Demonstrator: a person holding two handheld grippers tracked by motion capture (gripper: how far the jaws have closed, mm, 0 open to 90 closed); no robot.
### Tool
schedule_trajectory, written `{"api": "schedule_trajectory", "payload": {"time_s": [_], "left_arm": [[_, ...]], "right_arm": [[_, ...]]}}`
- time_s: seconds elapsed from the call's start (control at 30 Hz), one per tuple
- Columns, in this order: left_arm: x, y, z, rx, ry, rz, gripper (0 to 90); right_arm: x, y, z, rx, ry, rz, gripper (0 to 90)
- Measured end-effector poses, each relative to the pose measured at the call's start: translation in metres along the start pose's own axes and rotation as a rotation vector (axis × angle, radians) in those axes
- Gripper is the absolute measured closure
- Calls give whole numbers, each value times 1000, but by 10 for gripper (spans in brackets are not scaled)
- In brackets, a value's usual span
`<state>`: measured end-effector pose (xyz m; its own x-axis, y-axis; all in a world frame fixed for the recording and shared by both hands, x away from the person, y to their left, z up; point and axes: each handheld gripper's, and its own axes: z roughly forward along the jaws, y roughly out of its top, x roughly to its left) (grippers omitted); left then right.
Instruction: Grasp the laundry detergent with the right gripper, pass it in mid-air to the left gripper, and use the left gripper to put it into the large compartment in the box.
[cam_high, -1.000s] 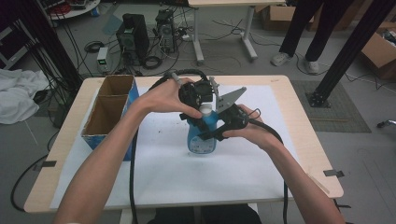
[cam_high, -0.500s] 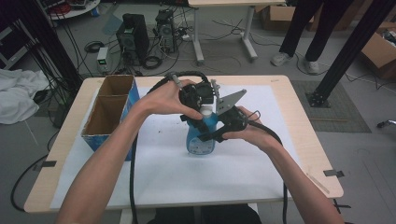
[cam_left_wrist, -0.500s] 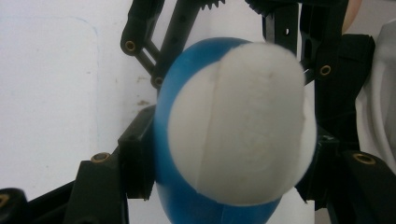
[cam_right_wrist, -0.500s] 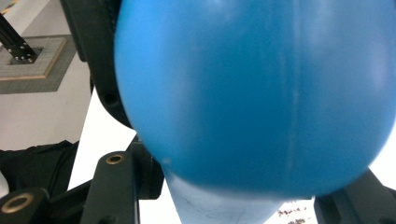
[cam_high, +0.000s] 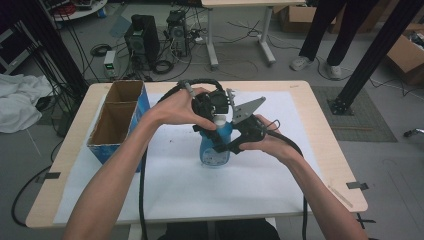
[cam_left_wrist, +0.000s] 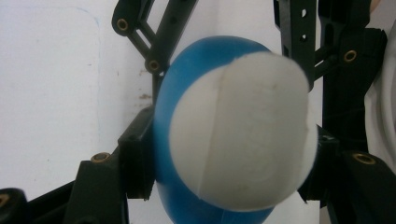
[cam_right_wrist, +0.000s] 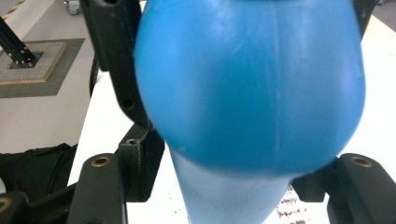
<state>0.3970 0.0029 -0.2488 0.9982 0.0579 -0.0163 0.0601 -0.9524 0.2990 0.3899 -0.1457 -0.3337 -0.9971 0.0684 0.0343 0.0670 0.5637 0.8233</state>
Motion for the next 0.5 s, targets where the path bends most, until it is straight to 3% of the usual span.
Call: {"api": "schedule_trajectory", "payload": {"time_s": [0.37, 0.5], "left_arm": [[-1, -1, -1, -6, -6, -7, 376], [-2, -1, -1, 1, -4, 8, 375]], "right_arm": [[0, -6, 2, 5, -1, 12, 372], [0, -6, 2, 5, 3, 12, 353]]}}
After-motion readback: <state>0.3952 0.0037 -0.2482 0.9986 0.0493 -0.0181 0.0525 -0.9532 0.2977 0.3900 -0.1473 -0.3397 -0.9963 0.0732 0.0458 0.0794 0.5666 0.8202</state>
